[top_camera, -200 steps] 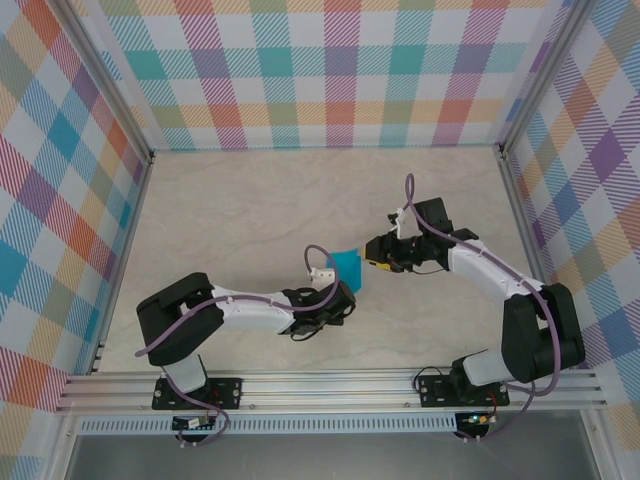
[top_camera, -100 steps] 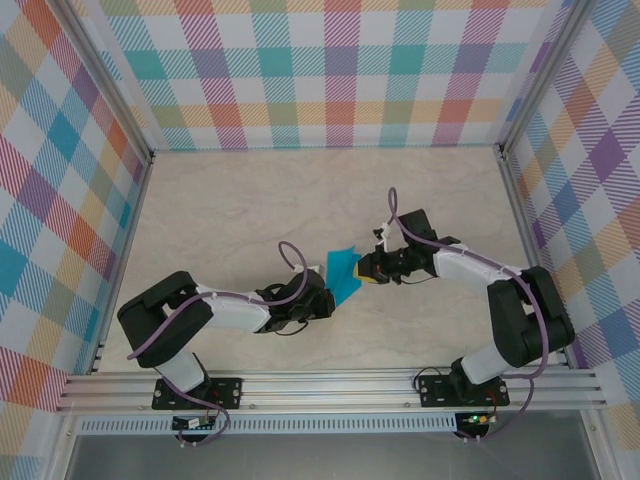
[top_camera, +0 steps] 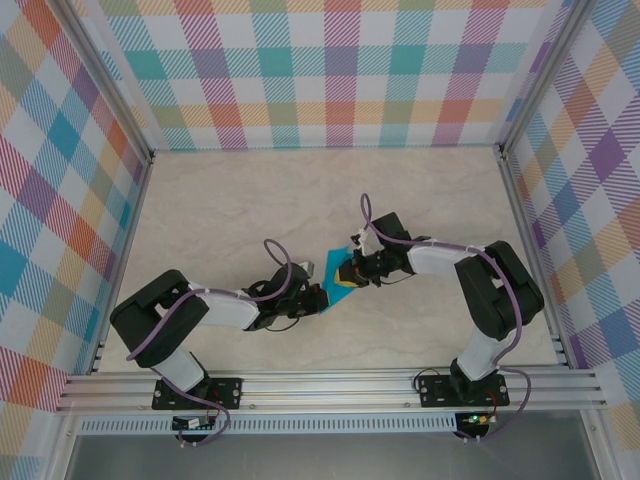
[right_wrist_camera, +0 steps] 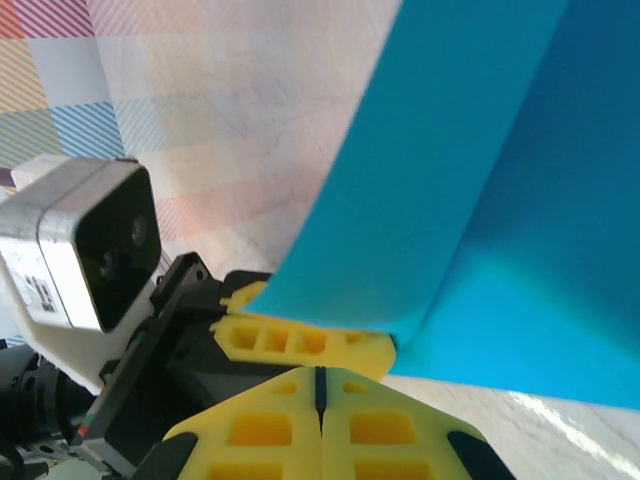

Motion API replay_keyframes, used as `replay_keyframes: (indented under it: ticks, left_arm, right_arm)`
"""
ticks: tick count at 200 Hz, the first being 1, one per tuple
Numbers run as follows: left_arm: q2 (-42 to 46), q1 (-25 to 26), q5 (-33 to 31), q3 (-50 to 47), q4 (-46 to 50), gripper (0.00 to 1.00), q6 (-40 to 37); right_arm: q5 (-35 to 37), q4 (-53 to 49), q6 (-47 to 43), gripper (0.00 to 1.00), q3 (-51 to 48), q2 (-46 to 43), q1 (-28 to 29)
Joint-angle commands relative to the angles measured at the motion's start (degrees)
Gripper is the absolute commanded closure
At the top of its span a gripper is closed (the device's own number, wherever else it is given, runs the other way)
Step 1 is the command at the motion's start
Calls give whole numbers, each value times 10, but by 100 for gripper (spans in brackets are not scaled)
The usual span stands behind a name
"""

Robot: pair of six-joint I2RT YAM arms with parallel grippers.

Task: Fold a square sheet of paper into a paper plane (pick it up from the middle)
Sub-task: Fourth fold the wing at the center of the table.

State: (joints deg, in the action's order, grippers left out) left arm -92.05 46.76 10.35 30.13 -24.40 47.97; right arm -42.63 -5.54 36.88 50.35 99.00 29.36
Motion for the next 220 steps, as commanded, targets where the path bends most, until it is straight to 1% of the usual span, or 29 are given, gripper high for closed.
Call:
replay_keyframes:
  ticks: [1,34,47,62,82,132,156,198,210,220]
  left_arm:
    - [5,-15,27,-8,-21,94,0]
    - [9,-20,27,-2,1,92,-11]
    - [11,-20,24,1,13,89,-15]
    - [11,-19,18,9,36,82,-21]
    - [16,-19,12,14,57,79,-29]
    - [24,-5,-3,37,112,74,-61]
    - [24,5,-10,48,121,72,-73]
    - [34,21,-62,76,169,67,-97]
    - [37,31,-82,90,187,61,-107]
    - [40,41,-104,102,209,60,-117]
  right_arm:
    - [1,16,5,95,22,15,7]
    - [12,29,20,95,30,42,6]
    - [17,30,24,95,35,52,7]
    - [27,29,28,95,40,60,6]
    - [41,22,30,95,44,61,6]
    - [43,16,32,95,46,61,6]
    - [44,14,32,95,46,59,6]
    - [48,9,34,94,37,41,7]
    - [52,5,35,93,33,31,6]
    - [59,-2,35,93,31,26,6]
